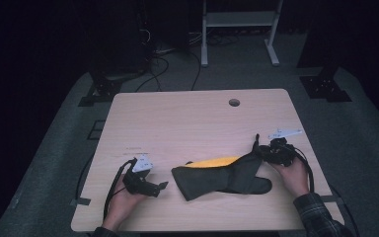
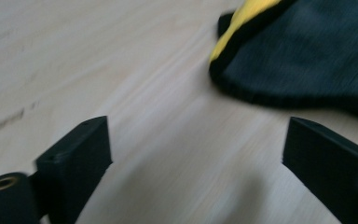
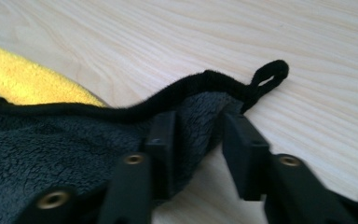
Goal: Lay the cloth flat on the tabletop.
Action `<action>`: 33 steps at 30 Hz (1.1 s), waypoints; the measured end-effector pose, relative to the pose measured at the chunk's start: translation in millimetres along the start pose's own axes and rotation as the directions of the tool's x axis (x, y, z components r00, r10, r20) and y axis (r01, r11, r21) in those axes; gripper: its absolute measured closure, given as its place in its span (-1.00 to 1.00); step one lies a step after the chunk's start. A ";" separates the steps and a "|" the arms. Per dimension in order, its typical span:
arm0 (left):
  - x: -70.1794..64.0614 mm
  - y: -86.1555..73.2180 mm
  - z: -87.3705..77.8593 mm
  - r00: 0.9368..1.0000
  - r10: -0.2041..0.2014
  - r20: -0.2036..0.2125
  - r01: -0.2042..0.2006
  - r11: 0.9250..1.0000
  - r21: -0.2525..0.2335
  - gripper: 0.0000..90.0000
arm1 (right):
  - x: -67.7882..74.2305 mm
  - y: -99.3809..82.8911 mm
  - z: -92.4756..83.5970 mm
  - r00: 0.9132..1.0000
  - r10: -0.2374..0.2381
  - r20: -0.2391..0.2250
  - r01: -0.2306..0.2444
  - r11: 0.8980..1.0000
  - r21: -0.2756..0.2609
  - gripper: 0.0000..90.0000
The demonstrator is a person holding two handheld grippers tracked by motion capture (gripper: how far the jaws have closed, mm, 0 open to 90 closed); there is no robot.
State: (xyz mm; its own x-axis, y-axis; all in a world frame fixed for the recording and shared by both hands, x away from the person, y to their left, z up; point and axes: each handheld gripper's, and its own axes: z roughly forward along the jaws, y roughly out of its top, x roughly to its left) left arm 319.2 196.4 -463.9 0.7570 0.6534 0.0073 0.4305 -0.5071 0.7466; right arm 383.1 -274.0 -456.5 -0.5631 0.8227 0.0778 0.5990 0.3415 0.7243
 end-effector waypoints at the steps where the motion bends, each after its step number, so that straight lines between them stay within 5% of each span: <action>1: -0.8 5.2 1.7 1.000 0.013 0.003 -0.013 1.000 -0.010 -0.75 | -1.0 0.0 -1.8 1.000 0.004 0.005 -0.004 1.000 -0.005 0.29; 6: 1.2 18.4 12.3 0.999 0.028 0.030 -0.027 0.999 -0.028 -0.52 | -3.9 -4.0 -16.6 1.000 0.008 0.003 -0.008 0.999 -0.047 0.06; 11: 0.3 25.6 25.0 0.997 0.037 0.070 -0.036 0.999 -0.013 -0.12 | -9.1 -8.5 -24.9 1.000 0.008 0.017 -0.007 0.998 -0.067 0.03; 19: -0.2 26.5 34.1 0.995 0.044 0.085 -0.048 0.998 0.044 0.75 | -25.1 -3.4 -29.9 0.998 0.053 0.032 -0.049 0.992 -0.118 0.03; 22: 2.9 26.9 33.2 0.998 0.033 0.059 -0.037 0.998 0.059 0.87 | -31.2 1.2 -26.5 0.996 0.082 0.026 -0.078 0.986 -0.150 0.04; 27: 12.3 27.7 29.5 1.000 0.022 0.018 -0.023 0.998 0.056 0.89 | -35.2 8.2 -11.4 0.996 0.087 0.019 -0.084 0.988 -0.126 0.03; 33: 25.0 28.7 31.0 1.000 0.004 -0.026 -0.002 0.999 0.051 0.87 | -25.2 10.9 17.4 0.999 0.042 0.019 -0.041 0.997 -0.070 -0.02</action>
State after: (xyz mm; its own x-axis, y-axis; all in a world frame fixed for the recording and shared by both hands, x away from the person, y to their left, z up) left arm 365.8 180.8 -462.9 0.7458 0.6657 0.0271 0.4530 -0.5366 0.7119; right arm 413.7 -283.0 -462.5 -0.5266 0.8448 0.0952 0.5803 0.2754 0.7664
